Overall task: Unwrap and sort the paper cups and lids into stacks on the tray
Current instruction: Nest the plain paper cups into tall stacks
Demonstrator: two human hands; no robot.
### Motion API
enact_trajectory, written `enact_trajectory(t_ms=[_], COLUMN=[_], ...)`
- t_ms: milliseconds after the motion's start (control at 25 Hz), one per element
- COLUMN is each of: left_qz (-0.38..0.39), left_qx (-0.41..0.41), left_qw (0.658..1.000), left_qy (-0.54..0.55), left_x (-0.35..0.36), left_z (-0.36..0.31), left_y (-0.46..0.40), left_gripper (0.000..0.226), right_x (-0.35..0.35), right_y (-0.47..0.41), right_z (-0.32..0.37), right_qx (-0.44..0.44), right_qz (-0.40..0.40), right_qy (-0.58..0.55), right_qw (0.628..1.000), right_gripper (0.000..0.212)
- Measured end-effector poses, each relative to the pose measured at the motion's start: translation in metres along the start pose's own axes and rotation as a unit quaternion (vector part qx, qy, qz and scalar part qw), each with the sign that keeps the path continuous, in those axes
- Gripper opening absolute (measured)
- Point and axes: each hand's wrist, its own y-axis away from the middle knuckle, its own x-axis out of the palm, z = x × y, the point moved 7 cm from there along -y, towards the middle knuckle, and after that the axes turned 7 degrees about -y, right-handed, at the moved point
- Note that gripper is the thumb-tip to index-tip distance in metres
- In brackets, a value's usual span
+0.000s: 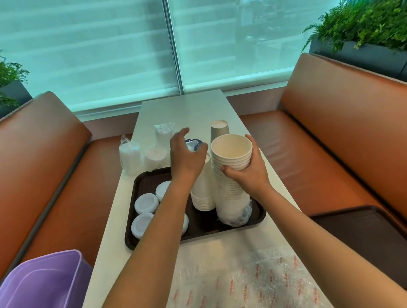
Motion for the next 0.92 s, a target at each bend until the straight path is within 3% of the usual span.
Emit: enact_trajectory(t_ms=[40, 120, 240, 360, 480, 680, 800, 920], left_qz=[0.013, 0.123, 0.274, 0.292, 0.312, 0.299, 0.29, 0.302], left_qx=[0.077, 0.199, 0.233, 0.244, 0.244, 0.271, 0.278, 0.272], left_qw=[0.997, 0.969, 0.886, 0.844, 0.828, 0.804, 0.823, 0.84], left_qy=[-0.005, -0.076, -0.295, -0.379, -0.397, -0.436, -0.401, -0.36], left_x=[-0.003, 0.015, 0.048, 0.058, 0.059, 0.052, 0.039, 0.023], left_z=[-0.031, -0.075, -0.08, -0.077, -0.08, -0.097, -0.118, -0.138], left_y=[0.003, 0.011, 0.016, 0.016, 0.01, 0.005, -0.001, -0.009], left_gripper=[0.053, 0.059, 0.077, 0.082, 0.086, 0.075, 0.07, 0.068], right_x=[0.001, 0.0, -0.001, -0.001, 0.001, 0.004, 0.004, 0.0], right_y=[0.002, 0.004, 0.005, 0.011, 0.012, 0.001, 0.001, 0.001], right_z=[0.0, -0.002, -0.006, -0.016, -0.016, 0.001, 0.003, 0.0], right_qx=[-0.001, -0.002, 0.009, 0.032, 0.05, 0.031, 0.052, 0.045], right_qz=[-0.004, -0.009, -0.001, 0.002, 0.006, -0.001, -0.008, -0.008], right_qy=[-0.007, -0.018, -0.02, -0.016, -0.001, -0.008, 0.006, 0.016], right_qw=[1.0, 1.0, 1.0, 0.999, 0.999, 0.999, 0.999, 0.999], right_gripper=[0.089, 0.083, 0.089, 0.095, 0.102, 0.105, 0.087, 0.087])
